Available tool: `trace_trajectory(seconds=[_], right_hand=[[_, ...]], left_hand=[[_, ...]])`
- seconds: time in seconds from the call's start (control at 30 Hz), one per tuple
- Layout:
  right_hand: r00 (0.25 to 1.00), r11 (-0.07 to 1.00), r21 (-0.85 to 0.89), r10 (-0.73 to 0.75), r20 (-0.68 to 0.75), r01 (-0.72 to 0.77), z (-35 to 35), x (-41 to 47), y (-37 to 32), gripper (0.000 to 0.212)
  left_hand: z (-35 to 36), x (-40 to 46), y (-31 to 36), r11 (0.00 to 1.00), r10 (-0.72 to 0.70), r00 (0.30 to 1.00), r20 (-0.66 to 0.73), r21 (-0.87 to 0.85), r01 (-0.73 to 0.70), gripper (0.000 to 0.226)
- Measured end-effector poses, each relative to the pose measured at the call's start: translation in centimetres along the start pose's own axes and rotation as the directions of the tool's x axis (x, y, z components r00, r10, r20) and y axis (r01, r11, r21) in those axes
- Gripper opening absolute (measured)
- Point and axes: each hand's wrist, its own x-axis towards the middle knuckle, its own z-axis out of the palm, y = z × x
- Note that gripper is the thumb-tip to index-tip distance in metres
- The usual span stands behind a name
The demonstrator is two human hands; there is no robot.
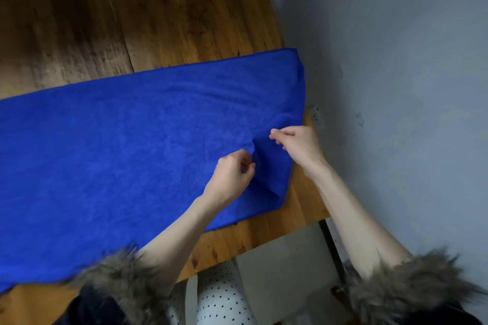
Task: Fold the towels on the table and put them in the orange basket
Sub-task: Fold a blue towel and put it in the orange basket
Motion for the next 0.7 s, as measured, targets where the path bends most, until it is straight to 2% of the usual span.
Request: trace_trajectory(seconds=[0.07,0.13,0.2,0.3,0.43,0.6,0.7], right_hand=[[0.990,0.998,-0.059,-0.046,-0.132,0.038,-0.5,1.6,-0.4,0.036],[0.962,0.989,-0.134,-0.092,-0.258,0.059,-1.2,3.5,-1.2,0.027],[0.927,0.978,-0.184,-0.155,-0.343,0.096,-1.7,6.1,-2.2,0.027],[0.891,0.933,-0.351,-0.228,-0.392,0.084,-2.2,9.4,-3.5,0.040],[0.926,0.856,-0.516,-0.175,-0.335,-0.025,-2.3,12.3,-4.7,0.047],[0.922,0.877,-0.473,-0.112,-0.369,-0.083,-2.3,13.3,-5.0,0.032],[0.931,0.900,-0.417,-0.037,-0.363,-0.127,-2.2,13.2,-5.6,0.033]], left_hand=[[0.2,0.3,0.0,0.992,-0.118,0.993,0.016,-0.032,0.118,0.008],[0.2,0.6,-0.1,0.952,-0.269,0.962,0.041,-0.142,0.272,0.006],[0.1,0.9,-0.1,0.903,-0.336,0.940,0.054,-0.265,0.338,0.004],[0.0,1.2,0.0,0.901,-0.309,0.950,0.052,-0.304,0.310,0.013],[-0.4,1.4,-0.3,0.921,-0.293,0.954,0.064,-0.247,0.300,0.017],[-2.7,1.0,-0.7,0.937,-0.259,0.958,0.120,-0.209,0.279,0.018],[-4.5,0.5,-1.3,0.929,-0.262,0.959,0.105,-0.244,0.280,0.020]])
